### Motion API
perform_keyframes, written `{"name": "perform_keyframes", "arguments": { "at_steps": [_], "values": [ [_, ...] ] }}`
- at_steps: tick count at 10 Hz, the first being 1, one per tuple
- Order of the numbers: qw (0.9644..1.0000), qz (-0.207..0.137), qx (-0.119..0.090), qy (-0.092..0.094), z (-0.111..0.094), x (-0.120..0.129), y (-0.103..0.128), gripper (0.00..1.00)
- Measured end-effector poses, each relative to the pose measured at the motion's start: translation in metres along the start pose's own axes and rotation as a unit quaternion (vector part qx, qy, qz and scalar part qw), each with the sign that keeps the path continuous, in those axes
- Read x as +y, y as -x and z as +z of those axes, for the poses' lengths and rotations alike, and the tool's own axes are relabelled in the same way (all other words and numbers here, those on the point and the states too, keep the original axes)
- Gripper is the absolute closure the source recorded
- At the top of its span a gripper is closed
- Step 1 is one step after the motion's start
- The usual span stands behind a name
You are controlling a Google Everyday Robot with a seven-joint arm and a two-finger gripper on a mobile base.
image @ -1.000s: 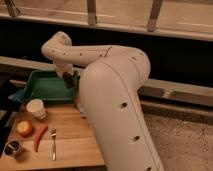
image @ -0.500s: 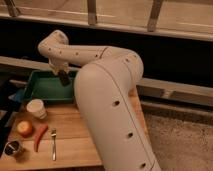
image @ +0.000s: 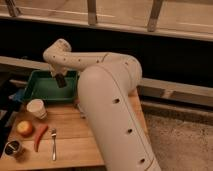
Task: Wipe tray with eraser
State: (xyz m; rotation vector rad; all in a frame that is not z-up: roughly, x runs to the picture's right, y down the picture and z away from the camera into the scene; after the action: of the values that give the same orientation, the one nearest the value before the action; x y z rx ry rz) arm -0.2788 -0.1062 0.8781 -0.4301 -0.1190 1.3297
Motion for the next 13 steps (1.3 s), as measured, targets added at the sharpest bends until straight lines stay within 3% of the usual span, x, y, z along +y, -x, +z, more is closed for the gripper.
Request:
{"name": "perform_keyframes", "arguments": {
  "at_steps": [2, 4, 9, 13],
  "values": [
    [0.9997, -0.002, 0.002, 0.023, 0.022, 0.005, 0.0, 1.0],
    [0.9987, 0.006, 0.019, 0.046, 0.047, 0.006, -0.014, 1.0],
    [0.9986, 0.009, 0.027, 0.045, 0.049, 0.005, -0.018, 1.0],
    [0.9978, 0.034, 0.048, 0.031, 0.077, -0.017, -0.049, 1.0]
  ]
}}
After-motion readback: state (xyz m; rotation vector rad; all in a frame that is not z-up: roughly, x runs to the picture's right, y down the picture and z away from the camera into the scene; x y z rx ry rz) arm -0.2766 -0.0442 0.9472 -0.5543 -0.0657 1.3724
